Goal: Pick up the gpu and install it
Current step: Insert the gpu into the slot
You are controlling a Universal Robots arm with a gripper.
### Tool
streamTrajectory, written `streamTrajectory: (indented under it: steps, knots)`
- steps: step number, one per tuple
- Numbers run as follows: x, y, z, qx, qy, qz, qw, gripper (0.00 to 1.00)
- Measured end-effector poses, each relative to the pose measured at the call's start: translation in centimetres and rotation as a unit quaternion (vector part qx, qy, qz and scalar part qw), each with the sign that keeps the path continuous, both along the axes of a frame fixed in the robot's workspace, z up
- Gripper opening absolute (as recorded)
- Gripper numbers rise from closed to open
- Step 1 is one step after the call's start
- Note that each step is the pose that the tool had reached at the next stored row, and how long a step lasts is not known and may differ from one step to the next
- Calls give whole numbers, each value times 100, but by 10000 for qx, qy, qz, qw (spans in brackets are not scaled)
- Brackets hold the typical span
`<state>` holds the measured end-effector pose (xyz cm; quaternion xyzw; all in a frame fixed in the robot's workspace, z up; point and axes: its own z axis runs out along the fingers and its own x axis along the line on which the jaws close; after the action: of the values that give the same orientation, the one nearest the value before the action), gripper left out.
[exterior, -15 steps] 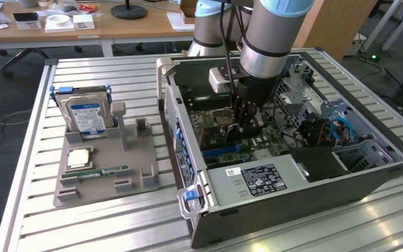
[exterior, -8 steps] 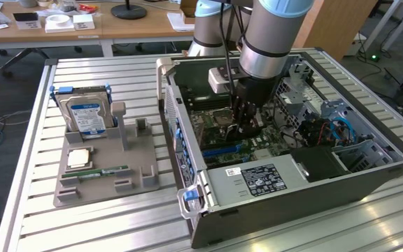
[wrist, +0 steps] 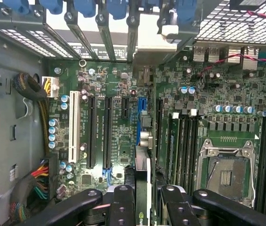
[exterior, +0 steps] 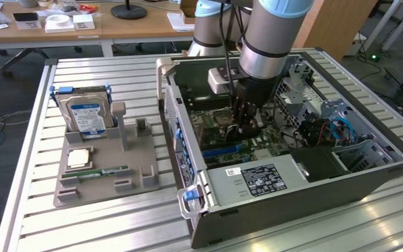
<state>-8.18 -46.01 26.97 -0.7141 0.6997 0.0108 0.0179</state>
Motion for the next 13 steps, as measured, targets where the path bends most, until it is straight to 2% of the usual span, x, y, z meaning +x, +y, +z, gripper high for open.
streamTrajectory:
  steps: [13]
  knots:
    - [-63, 0, -18, 0, -1, 0, 10000, 26]
